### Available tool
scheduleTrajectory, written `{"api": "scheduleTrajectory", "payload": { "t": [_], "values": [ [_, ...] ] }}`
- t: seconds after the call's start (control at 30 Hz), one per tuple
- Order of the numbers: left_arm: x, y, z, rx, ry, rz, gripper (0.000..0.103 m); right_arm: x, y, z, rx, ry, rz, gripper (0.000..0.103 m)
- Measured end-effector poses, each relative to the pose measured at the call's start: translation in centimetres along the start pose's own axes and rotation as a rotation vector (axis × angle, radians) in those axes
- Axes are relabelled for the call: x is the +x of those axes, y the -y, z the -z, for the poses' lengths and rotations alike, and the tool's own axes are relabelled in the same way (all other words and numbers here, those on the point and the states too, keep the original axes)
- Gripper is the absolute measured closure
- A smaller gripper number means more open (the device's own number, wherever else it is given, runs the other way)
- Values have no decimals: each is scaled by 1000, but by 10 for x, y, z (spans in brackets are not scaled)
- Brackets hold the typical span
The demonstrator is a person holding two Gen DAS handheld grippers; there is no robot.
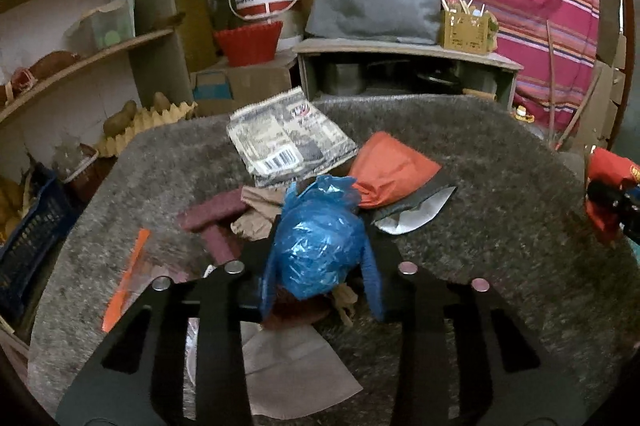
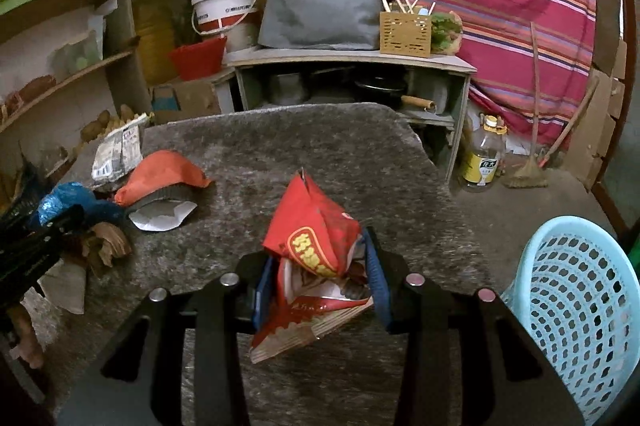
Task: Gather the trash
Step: 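Carry both bags to the light-blue basket and open the left tool over it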
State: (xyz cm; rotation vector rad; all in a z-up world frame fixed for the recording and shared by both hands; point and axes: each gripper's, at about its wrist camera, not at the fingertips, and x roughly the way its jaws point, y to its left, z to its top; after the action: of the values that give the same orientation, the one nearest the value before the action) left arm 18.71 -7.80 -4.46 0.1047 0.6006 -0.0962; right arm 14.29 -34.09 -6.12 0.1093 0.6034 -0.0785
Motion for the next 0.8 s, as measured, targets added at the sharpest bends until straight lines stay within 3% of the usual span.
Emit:
{"api": "scheduleTrajectory", "payload": {
  "t": [0.5,0.8],
  "values": [
    [-78,27,-22,57,169,1,73,-29,28,1,37,52,17,62],
    [-79,42,-21,51,155,43,74,-51,41,2,43,76,38,62]
  ]
}}
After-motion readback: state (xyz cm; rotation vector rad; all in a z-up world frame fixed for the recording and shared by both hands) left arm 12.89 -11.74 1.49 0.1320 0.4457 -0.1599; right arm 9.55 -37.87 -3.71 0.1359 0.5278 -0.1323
